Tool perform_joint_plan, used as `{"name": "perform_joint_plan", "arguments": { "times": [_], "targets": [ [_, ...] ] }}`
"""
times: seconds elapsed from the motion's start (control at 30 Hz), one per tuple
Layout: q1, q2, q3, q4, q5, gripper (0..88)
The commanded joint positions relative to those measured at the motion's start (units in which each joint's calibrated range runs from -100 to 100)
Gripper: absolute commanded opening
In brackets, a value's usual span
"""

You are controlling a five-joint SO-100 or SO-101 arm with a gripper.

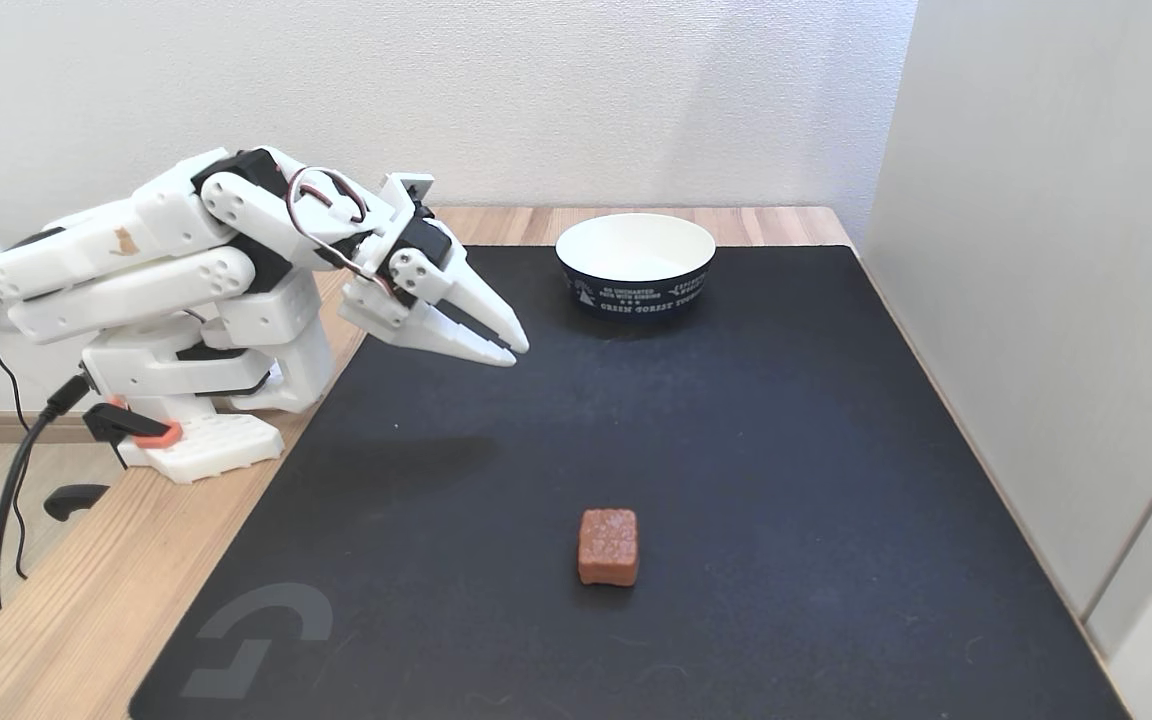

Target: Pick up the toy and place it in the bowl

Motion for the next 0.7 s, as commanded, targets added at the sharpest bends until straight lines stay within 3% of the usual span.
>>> {"name": "perform_joint_plan", "arguments": {
  "times": [0.0, 0.53, 0.6, 0.67],
  "targets": [
    [0.4, -0.6, 0.6, 0.0, 0.1, 2.3],
    [0.7, -0.6, 0.7, -1.5, 0.5, 2.4],
    [0.5, -0.6, 0.7, -1.4, 0.3, 9.0],
    [0.2, -0.6, 0.7, -0.8, 0.1, 22.2]
  ]
}}
